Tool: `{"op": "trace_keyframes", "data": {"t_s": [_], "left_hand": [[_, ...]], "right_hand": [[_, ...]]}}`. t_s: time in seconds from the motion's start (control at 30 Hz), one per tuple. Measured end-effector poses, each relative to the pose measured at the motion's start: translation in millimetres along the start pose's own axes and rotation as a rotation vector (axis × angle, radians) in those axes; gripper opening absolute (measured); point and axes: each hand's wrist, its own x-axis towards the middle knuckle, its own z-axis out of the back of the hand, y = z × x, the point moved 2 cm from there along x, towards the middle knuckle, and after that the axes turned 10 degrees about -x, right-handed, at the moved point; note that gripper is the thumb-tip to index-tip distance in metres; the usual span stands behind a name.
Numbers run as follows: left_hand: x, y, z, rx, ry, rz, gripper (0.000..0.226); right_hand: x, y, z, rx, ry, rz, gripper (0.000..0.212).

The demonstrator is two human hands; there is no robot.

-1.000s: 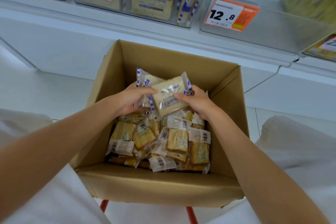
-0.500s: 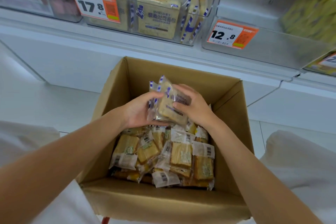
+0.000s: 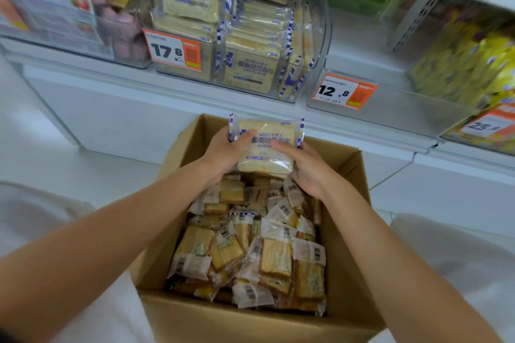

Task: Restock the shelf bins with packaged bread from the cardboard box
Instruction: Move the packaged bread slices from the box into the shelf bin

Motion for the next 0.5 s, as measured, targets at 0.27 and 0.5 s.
{"op": "trace_keyframes", "data": {"t_s": [0.27, 0.5], "left_hand": [[25, -134, 22, 0.37, -0.119, -0.624, 0.036], [101, -194, 61, 0.931, -0.465, -0.953, 0.024]], "right_hand": [[22, 127, 1, 0.067, -0.223, 0.266, 0.09], [101, 203, 16, 0.191, -0.38, 0.349, 0.054]]}}
